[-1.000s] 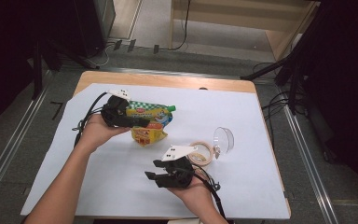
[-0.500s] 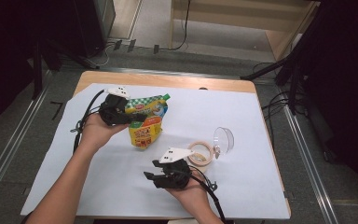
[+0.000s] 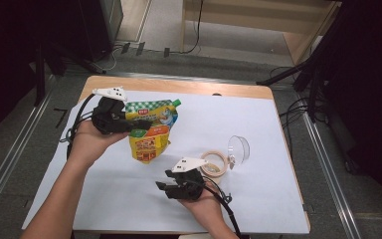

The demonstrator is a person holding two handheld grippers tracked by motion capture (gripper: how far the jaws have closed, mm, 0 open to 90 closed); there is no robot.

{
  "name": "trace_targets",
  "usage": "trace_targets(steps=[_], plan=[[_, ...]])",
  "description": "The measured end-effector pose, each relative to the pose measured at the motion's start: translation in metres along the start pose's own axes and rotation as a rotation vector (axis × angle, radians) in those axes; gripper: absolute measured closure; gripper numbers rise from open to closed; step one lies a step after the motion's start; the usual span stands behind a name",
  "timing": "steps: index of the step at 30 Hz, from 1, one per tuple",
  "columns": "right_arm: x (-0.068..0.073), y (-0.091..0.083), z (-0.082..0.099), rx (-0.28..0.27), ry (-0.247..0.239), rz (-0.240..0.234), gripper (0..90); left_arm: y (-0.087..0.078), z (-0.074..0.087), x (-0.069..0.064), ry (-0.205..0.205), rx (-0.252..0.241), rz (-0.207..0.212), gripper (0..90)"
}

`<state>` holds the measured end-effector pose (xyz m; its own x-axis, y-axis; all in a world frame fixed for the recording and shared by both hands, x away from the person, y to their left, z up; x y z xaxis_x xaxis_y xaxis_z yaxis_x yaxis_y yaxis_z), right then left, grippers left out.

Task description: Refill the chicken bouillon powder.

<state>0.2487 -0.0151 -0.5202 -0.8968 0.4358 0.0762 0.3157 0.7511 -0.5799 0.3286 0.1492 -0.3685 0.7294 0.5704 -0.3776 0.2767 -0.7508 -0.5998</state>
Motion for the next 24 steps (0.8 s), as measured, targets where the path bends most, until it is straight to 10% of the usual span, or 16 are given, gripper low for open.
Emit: trace_targets(steps=[24], plan=[[-0.012, 0.004, -0.001, -0.046, 0.06, 0.095, 55.7, -0.02, 0.002, -0.053, 0.04, 0.047, 0.108, 90.0]])
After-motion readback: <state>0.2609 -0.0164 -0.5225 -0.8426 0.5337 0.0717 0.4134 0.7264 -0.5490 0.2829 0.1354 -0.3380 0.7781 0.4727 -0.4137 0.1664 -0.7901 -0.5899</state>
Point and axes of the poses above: each handheld gripper's, and its own axes: y roughly forward along the jaws, z roughly out of its underside, x roughly to its left, the point moved 5 cm from there along y, roughly forward along the jaws, and after that the axes turned 10 degrees about -y, right-handed, at the moved point
